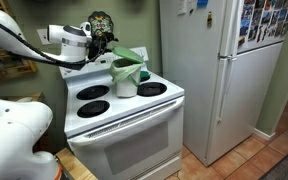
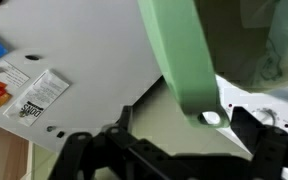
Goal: Open the lid of the waste bin, take the paper towel out of it, then close the lid
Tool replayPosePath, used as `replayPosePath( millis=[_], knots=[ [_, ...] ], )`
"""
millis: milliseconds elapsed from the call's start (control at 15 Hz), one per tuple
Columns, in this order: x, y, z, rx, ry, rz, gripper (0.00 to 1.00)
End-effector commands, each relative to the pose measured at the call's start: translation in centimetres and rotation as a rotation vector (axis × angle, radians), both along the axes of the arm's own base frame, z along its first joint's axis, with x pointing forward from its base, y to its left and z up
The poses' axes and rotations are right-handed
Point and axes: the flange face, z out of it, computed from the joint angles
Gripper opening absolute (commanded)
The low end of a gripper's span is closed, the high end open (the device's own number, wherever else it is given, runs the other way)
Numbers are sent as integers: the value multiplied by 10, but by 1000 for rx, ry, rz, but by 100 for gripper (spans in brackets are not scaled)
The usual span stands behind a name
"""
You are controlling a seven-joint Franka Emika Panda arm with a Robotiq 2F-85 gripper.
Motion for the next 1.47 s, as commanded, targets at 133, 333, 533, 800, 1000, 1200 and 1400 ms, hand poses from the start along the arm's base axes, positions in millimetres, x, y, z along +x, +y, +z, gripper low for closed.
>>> replayPosePath(
  millis=[133, 333, 533, 800, 1000, 1200, 1400],
  knots=[
    [-1, -6, 11, 36, -48, -27, 100],
    [1, -10, 16, 61, -59, -54, 100],
    [3, -13, 28, 95, -76, -70, 100],
    [6, -15, 37, 118, -93, -82, 100],
    [9, -21, 43, 136, -106, -106, 100],
    [12, -25, 49, 147, -121, -124, 100],
    [14, -30, 55, 155, -138, -142, 100]
  ],
)
